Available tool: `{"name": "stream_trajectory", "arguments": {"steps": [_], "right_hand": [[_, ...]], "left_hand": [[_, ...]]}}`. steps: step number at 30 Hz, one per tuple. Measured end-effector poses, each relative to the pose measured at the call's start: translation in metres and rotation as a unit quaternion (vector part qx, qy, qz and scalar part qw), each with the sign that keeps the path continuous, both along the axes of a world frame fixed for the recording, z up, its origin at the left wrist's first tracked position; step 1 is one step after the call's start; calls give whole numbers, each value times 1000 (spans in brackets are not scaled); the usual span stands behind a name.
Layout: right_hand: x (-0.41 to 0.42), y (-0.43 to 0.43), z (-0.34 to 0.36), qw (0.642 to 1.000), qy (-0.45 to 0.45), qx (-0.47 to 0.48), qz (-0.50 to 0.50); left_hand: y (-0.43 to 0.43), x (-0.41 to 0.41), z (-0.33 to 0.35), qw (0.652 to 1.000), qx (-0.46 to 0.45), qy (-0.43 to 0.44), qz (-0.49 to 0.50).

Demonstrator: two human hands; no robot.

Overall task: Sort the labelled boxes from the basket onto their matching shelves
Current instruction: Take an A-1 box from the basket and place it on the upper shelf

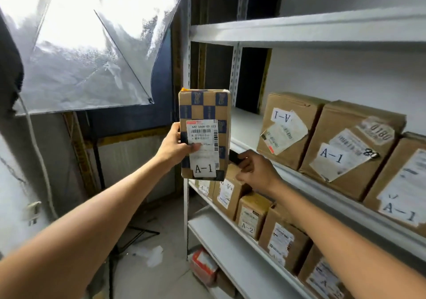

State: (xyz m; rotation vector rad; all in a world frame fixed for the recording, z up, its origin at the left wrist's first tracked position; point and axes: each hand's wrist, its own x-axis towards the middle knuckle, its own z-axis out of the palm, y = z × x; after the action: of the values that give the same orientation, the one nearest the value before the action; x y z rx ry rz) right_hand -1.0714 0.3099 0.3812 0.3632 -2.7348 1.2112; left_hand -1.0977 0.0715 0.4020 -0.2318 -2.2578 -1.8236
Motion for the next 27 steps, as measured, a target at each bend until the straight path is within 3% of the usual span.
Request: {"name": "stream_trajectory", "arguments": {"steps": [15,20,27], "right_hand": [[-66,19,1,993,-51,78,-67],[-68,14,-2,990,-62,92,-90],[-71,15,-8,982,-81,101,-139]], "left_hand": [[62,-174,43,994,-38,44,-92],[85,-207,29,987,-74,30,-139],[108,-221,25,974,-51,13,-218]]}}
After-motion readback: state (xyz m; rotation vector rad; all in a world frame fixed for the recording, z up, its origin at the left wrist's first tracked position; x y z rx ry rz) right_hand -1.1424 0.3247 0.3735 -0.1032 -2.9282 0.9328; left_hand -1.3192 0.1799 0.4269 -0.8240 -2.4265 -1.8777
